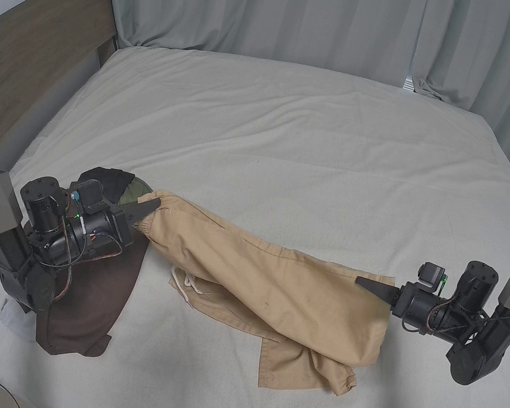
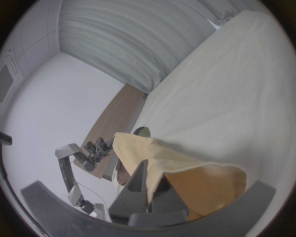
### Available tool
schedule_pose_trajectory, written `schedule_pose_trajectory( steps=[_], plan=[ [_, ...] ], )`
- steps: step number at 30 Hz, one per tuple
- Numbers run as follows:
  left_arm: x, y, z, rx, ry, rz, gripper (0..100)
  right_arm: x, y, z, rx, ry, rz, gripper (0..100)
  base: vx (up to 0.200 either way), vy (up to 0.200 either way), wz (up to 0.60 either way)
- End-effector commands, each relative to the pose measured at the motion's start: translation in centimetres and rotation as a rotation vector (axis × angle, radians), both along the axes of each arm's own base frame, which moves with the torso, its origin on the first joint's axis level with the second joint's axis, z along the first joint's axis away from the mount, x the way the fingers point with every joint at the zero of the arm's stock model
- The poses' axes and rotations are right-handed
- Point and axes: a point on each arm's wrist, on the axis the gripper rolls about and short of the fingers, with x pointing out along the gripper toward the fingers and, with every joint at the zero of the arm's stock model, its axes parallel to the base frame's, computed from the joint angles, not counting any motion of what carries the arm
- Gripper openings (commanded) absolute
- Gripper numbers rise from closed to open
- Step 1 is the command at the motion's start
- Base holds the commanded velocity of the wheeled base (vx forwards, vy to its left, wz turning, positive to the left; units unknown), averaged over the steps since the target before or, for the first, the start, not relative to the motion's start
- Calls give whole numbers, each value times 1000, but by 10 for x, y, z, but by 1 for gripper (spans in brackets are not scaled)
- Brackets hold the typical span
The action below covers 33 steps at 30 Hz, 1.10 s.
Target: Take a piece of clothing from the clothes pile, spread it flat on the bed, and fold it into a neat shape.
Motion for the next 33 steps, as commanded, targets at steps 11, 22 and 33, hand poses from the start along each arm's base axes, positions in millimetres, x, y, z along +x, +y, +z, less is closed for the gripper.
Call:
schedule_pose_trajectory(
  steps=[11, 22, 33],
  plan=[
    [-6, -1, 34, -22, -97, -7, 0, -16, -2, 44, 27, -133, 3, 0, 0, 0, 0],
    [-25, 0, 62, -102, -106, -25, 0, -25, -3, 71, 46, -222, 5, 0, 0, 0, 0],
    [-39, 5, 82, -133, -139, -27, 0, -29, -4, 84, 56, -271, 4, 0, 0, 0, 0]
  ],
)
